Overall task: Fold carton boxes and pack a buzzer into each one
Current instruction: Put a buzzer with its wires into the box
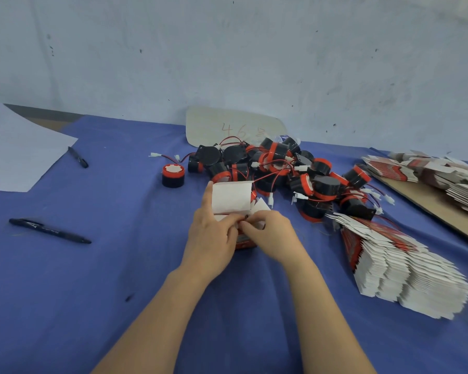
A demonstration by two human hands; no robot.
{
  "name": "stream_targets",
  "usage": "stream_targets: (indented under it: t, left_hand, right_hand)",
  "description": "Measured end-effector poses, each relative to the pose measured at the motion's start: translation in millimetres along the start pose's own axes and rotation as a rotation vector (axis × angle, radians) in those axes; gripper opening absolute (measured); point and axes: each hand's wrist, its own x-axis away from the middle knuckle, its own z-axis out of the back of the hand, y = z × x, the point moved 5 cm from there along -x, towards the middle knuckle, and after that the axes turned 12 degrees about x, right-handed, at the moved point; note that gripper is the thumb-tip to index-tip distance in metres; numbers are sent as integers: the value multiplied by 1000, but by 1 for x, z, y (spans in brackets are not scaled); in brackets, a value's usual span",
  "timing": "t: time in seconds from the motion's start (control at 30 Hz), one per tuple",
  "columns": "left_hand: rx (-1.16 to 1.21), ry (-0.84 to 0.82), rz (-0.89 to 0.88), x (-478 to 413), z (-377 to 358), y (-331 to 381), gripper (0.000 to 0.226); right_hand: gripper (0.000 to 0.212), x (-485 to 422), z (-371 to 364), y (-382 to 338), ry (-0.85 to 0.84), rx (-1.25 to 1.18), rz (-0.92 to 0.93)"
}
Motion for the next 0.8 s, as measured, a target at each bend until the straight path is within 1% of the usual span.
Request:
stream_targets:
  t: [0.07, 0.13, 0.23, 0.3, 0.4, 0.5, 0.57, 0.67, 0.73, 0.8]
  left_hand:
    - [-28, -4, 1, -1, 0, 0, 31]
    - [-30, -9, 17, -2, -2, -2, 30]
    - [74, -31, 66, -1, -4, -3, 33]
    - [139, -36, 69, 1, -4, -1, 35]
    - [149, -28, 46, 1, -3, 4, 36]
    - [146, -35, 78, 1, -4, 3, 31]
    - [144, -38, 100, 1, -5, 2, 30]
    - [148, -33, 100, 1, -6, 0, 32]
    - [184, -30, 88, 0, -6, 1, 38]
    - [248, -26, 101, -1, -6, 2, 44]
  right_hand:
    - [9, -1, -1, 3, -36, -36, -22]
    - [9, -2, -2, 5, -33, -88, -52]
    - [6, -2, -2, 4, 13, -141, -105]
    - [5, -1, -1, 4, 32, -113, -134]
    - [7, -2, -1, 3, 38, -52, -151]
    - [19, -5, 1, -2, 31, 17, -171]
    - [23, -7, 0, -5, 12, 93, -169]
    - [25, -5, -2, -6, 10, 92, -142]
    - [26, -1, -3, -7, 45, 71, -89]
    - [23, 0, 1, -5, 112, 58, -82]
